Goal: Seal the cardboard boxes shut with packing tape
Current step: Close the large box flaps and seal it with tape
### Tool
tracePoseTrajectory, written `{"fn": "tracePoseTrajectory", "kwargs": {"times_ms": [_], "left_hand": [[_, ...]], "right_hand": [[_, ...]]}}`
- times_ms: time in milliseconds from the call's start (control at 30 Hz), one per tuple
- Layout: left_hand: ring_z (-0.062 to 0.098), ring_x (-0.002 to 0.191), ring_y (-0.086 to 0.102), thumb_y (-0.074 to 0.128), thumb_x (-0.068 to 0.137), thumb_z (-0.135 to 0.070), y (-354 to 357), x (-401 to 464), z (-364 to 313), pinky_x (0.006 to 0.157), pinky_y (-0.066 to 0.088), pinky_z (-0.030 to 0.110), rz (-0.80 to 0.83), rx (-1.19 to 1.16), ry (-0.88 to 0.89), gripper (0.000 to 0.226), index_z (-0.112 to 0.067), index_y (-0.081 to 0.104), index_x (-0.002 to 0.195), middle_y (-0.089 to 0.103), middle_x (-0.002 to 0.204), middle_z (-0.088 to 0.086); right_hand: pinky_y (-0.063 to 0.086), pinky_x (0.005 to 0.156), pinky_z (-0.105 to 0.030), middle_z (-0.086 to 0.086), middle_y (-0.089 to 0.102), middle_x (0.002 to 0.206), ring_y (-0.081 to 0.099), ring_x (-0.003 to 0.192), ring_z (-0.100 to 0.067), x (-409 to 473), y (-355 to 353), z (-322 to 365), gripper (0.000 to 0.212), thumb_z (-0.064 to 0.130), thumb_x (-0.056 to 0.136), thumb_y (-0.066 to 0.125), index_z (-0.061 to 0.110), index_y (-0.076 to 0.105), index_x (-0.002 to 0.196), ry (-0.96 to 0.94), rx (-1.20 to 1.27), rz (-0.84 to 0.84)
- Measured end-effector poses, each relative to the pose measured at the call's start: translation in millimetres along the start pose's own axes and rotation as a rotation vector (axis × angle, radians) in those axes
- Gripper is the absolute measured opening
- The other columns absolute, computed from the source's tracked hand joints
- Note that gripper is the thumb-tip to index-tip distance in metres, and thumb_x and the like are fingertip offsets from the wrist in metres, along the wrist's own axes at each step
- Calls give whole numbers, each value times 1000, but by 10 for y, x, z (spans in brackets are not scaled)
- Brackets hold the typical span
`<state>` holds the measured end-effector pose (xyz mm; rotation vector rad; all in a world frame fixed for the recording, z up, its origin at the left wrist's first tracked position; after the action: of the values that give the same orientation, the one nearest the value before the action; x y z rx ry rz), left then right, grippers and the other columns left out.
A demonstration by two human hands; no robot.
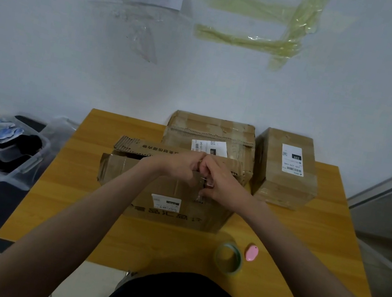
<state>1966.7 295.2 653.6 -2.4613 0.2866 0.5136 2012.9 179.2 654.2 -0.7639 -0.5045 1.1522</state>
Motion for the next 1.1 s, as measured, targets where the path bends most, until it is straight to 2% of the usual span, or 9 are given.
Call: {"fn": "tracePoseTrajectory", "kwargs": {"times_ms": [100, 233, 300, 433, 567, 633, 767, 967, 1100], "left_hand": [[18, 101, 64, 81, 67, -4, 13, 25, -50, 88, 57, 38, -19, 36, 56, 62, -13, 55, 122, 63, 112, 4], [10, 87, 63, 85, 69, 0, 67, 54, -72, 74, 48, 14, -29, 18, 88, 52, -30, 56, 101, 60, 98, -11], [7, 90, 62, 89, 67, -6, 80, 55, -42, 76, 45, 14, -61, 26, 91, 61, -28, 51, 109, 57, 102, -11], [16, 100, 62, 93, 60, -18, 106, 45, -14, 87, 54, 34, -114, 93, 86, 80, -19, 44, 124, 58, 112, -3], [13, 95, 62, 92, 61, -10, 161, 31, 14, 77, 52, 26, -181, 72, 95, 86, -21, 38, 127, 58, 107, -7], [11, 94, 62, 91, 60, -8, 194, 18, 28, 79, 55, 29, -218, 86, 115, 90, -19, 37, 131, 59, 107, -7], [9, 97, 63, 90, 62, -10, 248, -27, 36, 82, 56, 30, -288, 79, 175, 85, -21, 40, 130, 60, 109, -7], [12, 72, 64, 85, 71, -7, 324, -36, 49, 63, 50, 26, -379, 89, 179, 77, -15, 36, 130, 65, 84, -5], [14, 70, 64, 84, 71, -7, 306, -48, 52, 66, 55, 38, -400, 83, 168, 73, -18, 38, 127, 65, 82, -5]], "right_hand": [[44, 86, -15, 10, 40, 117, 44, 101, -9, 0, -5, 16, 47, 8, 77, 80, 19, 39, 96, -55, -14, -26], [51, 86, -32, 3, 40, 121, 48, 103, -14, -4, 19, 13, 47, 8, 78, 79, 21, 38, 98, -105, -43, -40], [54, 82, -38, 3, 38, 123, 52, 103, -18, -5, 43, -6, 48, 7, 78, 79, 22, 37, 98, -107, -59, -45], [56, 76, -39, 4, 37, 126, 55, 100, -20, -17, 69, -24, 50, 10, 79, 80, 24, 37, 100, -108, -109, -59], [54, 70, -39, 5, 36, 122, 55, 93, -20, -39, 74, -7, 50, 4, 79, 77, 23, 36, 99, -137, -136, -62], [52, 69, -40, 5, 36, 121, 54, 90, -19, -52, 69, 3, 48, 2, 80, 76, 22, 35, 98, -139, -129, -56], [50, 69, -42, 8, 34, 121, 53, 83, -18, -78, 53, 26, 43, 2, 83, 72, 21, 36, 98, -122, -133, -46], [47, 77, -37, 4, 42, 113, 48, 87, -16, -116, -39, 141, 16, 8, 94, 58, 13, 43, 95, -163, -131, -72], [47, 75, -37, 2, 46, 104, 47, 84, -17, -114, -71, 183, 13, 10, 95, 57, 13, 45, 91, -184, -169, -124]]}}
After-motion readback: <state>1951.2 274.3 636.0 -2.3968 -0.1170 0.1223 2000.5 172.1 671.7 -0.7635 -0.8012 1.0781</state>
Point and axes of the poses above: each hand's wrist, its own x-axis towards the middle knuckle, its own y-axis out of the palm, z = x × y, the point moved 5 cm from there along x, towards the middle knuckle
